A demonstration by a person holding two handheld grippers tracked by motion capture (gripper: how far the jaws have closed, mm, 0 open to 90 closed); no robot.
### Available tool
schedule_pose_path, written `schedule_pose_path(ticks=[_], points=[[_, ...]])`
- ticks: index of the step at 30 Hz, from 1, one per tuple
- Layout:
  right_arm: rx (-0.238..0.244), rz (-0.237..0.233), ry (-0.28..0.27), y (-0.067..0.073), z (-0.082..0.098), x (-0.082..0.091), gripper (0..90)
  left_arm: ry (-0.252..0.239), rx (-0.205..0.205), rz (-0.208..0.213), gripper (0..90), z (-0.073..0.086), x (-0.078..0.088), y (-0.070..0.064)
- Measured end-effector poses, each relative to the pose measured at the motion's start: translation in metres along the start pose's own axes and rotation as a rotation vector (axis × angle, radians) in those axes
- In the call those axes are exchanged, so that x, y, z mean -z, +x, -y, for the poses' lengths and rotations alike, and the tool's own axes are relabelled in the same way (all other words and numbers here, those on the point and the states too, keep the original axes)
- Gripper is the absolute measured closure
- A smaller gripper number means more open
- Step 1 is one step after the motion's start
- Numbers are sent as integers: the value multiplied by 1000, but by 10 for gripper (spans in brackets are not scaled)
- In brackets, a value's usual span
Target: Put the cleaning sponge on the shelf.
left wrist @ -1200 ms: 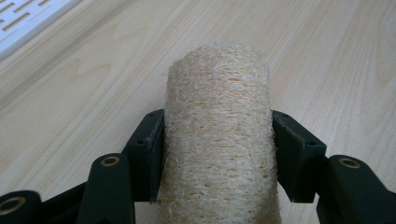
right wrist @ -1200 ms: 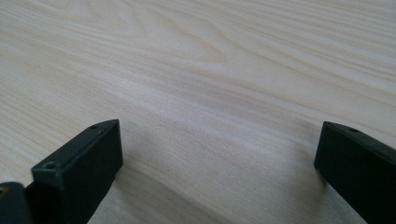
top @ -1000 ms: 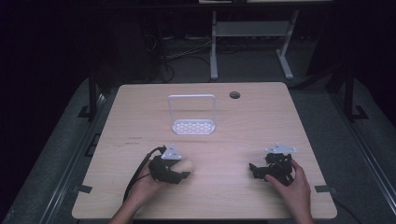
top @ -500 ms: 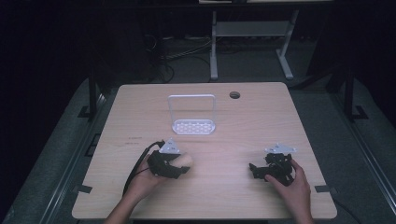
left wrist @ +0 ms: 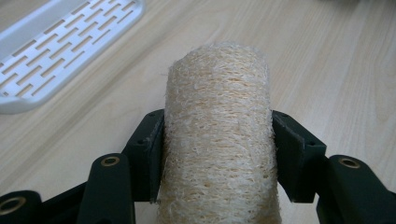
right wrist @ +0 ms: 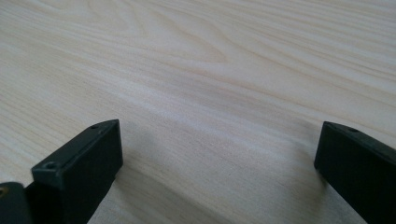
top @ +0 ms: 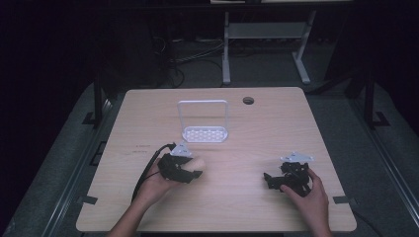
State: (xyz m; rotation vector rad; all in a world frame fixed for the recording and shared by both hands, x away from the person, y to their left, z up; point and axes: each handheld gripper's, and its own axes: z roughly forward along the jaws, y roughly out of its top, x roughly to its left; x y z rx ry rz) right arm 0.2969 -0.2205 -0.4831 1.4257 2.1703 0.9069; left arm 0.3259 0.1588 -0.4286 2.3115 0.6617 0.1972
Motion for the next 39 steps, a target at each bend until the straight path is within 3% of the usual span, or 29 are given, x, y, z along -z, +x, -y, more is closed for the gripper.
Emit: schedule_pose_path(ticks=[39], points=[[0, 0, 0, 0, 0, 0, 6, 13, 0, -36, 416, -26, -12, 25]])
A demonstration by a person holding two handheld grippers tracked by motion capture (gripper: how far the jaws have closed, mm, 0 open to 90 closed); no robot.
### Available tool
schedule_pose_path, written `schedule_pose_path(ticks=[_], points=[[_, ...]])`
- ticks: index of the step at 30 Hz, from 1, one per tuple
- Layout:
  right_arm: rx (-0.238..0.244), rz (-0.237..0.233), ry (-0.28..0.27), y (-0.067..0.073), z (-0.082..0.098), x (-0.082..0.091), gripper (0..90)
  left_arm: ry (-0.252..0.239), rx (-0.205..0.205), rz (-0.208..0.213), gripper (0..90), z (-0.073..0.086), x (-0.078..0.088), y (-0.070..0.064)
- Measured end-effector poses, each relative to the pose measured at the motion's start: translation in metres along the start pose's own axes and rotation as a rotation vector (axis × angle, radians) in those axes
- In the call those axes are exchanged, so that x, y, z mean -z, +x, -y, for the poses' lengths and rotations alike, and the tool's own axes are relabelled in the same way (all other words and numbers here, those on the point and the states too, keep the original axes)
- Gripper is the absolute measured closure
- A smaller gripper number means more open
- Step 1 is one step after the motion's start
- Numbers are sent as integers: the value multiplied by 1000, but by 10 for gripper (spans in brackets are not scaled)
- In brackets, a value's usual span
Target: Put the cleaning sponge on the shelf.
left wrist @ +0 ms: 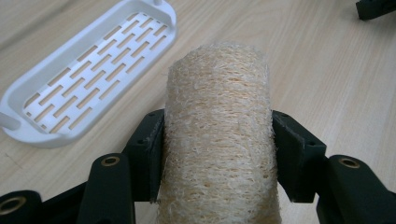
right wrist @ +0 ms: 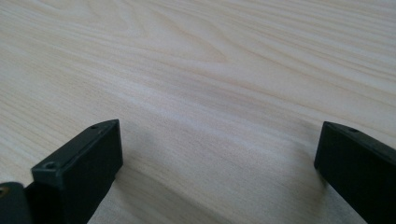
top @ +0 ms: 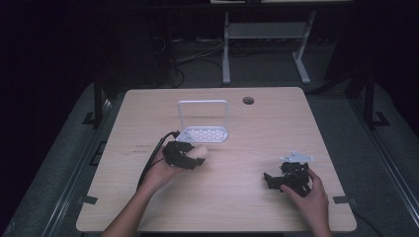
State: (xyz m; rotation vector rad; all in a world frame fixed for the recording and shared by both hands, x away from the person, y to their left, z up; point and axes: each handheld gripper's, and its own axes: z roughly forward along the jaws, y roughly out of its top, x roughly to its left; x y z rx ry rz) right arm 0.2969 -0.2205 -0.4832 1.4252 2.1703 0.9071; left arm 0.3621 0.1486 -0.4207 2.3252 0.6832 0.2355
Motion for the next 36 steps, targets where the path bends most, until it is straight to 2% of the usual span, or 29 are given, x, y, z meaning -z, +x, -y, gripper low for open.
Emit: schedule_pose_path(ticks=[5, 15, 20, 27, 36], points=[[0, 0, 0, 0, 0, 0, 6, -9, 2, -7, 416, -4, -2, 2], [-1, 0, 0, 0, 0, 0, 6, 4, -1, -21, 417, -12, -8, 8], [0, -1, 0, 0, 0, 0, 6, -9, 7, -25, 417, -16, -9, 13], [-3, 0, 2, 0, 0, 0, 6, -16, -1, -39, 417, -25, -10, 19], [-1, 0, 0, 0, 0, 0, 6, -19, 2, -49, 417, -35, -19, 26]])
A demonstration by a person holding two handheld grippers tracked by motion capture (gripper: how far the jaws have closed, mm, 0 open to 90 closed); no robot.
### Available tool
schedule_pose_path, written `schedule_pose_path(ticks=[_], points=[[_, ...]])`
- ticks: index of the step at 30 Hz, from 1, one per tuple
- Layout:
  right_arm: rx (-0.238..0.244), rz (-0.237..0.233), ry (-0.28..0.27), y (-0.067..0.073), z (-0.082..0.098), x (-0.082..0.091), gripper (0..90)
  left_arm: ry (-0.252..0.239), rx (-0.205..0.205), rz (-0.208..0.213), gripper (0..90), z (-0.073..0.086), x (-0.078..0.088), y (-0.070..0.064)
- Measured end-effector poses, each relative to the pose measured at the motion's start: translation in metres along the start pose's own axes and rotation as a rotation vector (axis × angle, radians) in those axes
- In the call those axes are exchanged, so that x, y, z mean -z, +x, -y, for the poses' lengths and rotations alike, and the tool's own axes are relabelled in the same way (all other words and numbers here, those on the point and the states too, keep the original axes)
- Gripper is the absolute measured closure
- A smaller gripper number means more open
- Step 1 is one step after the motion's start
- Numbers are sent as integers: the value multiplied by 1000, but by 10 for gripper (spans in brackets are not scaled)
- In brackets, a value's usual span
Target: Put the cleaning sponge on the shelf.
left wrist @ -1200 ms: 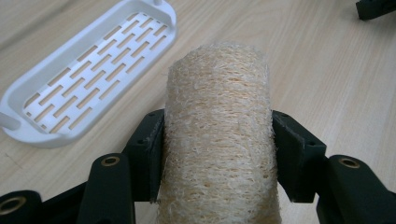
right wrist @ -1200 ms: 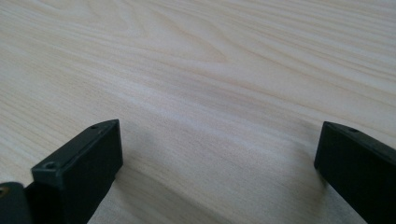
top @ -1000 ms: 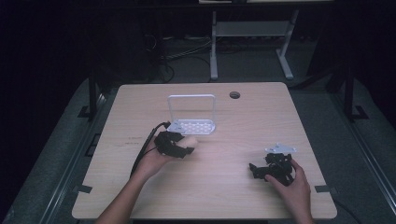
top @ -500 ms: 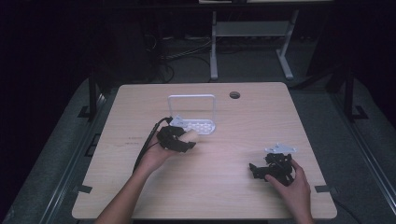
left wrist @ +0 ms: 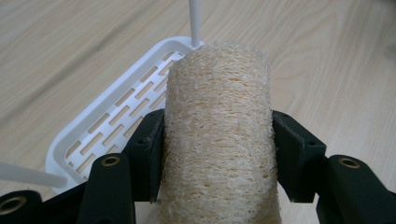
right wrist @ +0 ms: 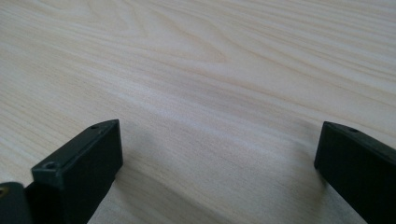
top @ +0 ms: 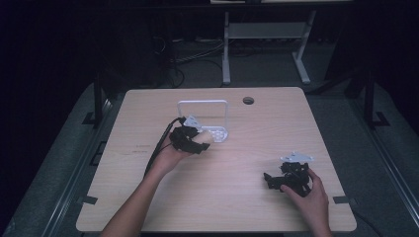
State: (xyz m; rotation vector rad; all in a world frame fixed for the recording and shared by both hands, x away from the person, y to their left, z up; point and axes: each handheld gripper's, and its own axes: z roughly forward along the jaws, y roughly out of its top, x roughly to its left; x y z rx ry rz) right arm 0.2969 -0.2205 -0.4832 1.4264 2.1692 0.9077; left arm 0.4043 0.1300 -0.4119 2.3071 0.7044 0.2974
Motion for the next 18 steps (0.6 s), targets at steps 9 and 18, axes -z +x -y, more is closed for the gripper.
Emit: schedule_pose_path(ticks=[9, 18], points=[[0, 0, 0, 0, 0, 0, 6, 7, 9, -2, 417, -8, -11, 5], [0, 0, 1, 0, 0, 0, 6, 10, 17, -24, 417, -16, -22, 9]])
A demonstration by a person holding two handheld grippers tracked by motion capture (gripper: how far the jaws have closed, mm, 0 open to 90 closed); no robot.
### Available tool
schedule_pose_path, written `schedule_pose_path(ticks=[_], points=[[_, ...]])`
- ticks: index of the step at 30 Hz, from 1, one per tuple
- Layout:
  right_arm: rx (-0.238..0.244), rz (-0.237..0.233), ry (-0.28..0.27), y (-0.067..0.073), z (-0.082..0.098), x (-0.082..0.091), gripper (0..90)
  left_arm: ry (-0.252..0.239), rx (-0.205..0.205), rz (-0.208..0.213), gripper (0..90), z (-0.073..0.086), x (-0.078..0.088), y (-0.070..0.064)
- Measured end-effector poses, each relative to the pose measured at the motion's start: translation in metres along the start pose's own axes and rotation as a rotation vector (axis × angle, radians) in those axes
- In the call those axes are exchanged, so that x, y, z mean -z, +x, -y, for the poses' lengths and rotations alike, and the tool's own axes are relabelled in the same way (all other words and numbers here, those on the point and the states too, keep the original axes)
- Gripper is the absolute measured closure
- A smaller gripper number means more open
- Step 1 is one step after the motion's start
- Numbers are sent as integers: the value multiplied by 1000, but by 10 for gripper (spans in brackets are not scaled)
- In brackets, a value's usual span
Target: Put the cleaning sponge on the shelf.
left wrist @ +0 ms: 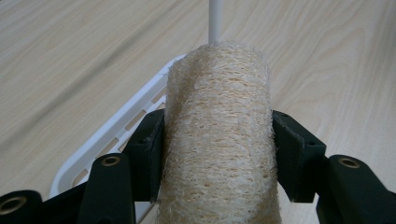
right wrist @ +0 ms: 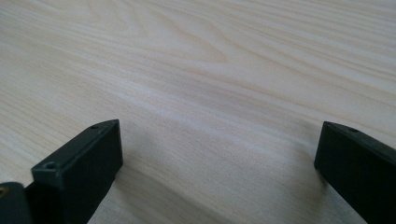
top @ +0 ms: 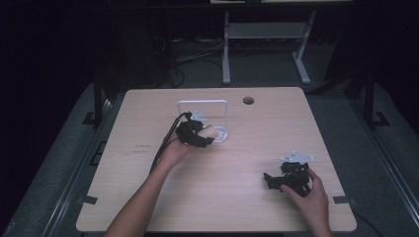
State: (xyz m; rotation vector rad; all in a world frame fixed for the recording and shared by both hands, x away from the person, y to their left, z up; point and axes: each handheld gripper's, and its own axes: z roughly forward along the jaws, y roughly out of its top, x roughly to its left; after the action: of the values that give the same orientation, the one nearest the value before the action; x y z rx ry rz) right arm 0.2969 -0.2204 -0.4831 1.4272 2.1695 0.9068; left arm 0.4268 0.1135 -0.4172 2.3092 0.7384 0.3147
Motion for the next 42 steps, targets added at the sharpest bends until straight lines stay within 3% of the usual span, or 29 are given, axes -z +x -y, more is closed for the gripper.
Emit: schedule_pose_path(ticks=[18, 25, 37, 42], points=[[1, 0, -1, 0, 0, 0, 6, 38, 25, -20, 417, -7, -32, 10], [1, 0, -1, 0, 0, 0, 6, 62, 16, -29, 416, -7, -42, 12], [1, 0, -1, 0, 0, 0, 6, 80, 25, -30, 408, -5, -49, 16], [1, 0, -1, 0, 0, 0, 6, 71, 31, -26, 335, -6, -46, 15]])
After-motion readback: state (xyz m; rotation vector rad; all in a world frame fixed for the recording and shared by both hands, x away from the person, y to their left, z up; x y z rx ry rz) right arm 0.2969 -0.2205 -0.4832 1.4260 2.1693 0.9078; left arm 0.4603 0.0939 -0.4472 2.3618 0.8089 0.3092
